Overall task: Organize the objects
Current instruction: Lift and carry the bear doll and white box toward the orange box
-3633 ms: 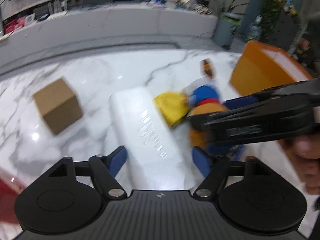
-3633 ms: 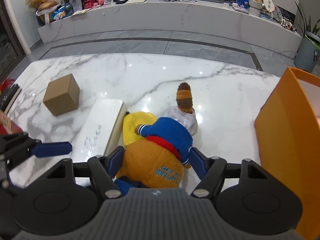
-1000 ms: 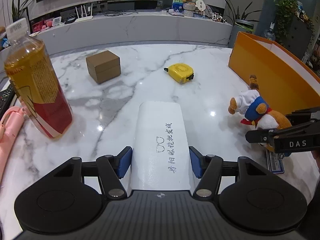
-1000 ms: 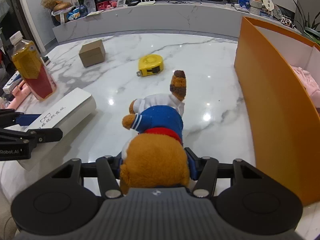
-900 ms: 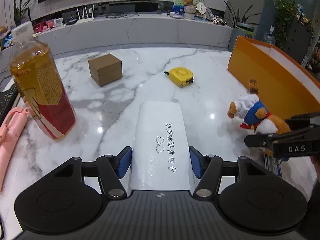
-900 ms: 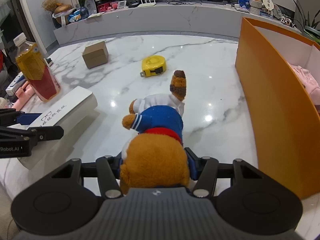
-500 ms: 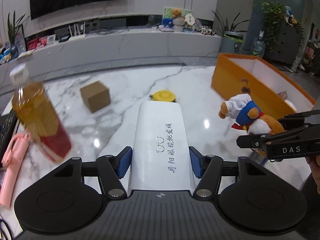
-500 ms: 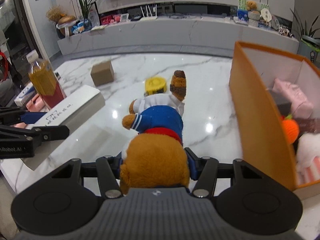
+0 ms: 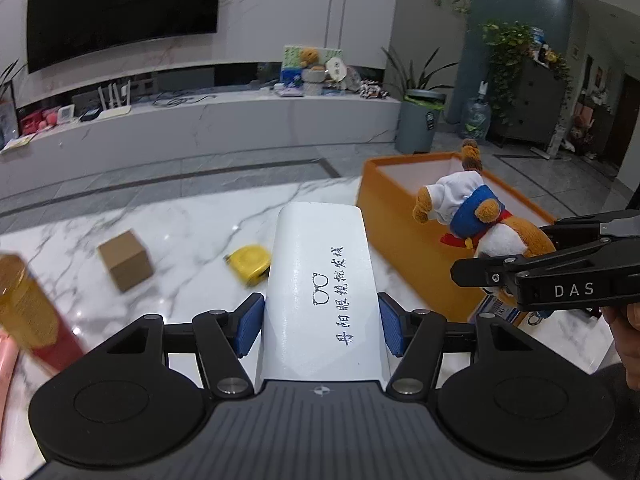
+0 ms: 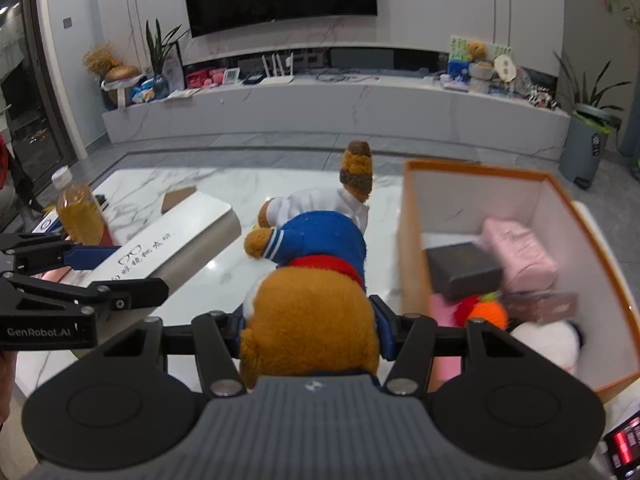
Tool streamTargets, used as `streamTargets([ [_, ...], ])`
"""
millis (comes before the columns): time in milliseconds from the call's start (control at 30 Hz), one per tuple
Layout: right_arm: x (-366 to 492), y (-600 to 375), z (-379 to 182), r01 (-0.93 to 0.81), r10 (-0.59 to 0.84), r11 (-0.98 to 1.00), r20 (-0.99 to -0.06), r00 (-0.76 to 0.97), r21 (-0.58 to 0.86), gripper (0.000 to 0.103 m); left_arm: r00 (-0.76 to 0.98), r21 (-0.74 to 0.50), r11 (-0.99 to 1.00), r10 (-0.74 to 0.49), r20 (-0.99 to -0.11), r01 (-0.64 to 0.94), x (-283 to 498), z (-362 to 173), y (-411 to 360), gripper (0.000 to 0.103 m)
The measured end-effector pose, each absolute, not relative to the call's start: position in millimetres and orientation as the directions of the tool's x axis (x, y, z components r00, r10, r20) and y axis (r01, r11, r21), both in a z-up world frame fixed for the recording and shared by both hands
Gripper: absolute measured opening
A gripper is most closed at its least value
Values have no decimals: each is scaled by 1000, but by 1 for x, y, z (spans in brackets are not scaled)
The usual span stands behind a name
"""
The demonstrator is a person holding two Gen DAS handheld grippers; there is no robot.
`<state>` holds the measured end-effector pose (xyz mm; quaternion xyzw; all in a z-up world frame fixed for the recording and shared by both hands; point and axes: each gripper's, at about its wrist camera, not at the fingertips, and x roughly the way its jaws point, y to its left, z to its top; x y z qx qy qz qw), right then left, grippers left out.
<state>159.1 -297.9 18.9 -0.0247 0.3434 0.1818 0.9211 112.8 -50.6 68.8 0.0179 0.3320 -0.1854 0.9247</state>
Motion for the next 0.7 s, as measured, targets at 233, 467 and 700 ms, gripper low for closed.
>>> streamTargets([
  [233, 165, -330, 41, -327, 285, 944, -617, 734, 47, 59, 706, -99, 908, -381, -596, 406, 131, 79, -91, 70],
  [467, 173, -363, 48, -286, 240, 958, -614, 752, 24, 59, 690, -89, 882, -421, -589, 462, 152, 82, -136, 70],
  [700, 187, -395, 36, -246, 199, 969, -637, 745, 14, 59, 663, -66, 858, -441, -605, 510, 173, 78, -175, 70],
])
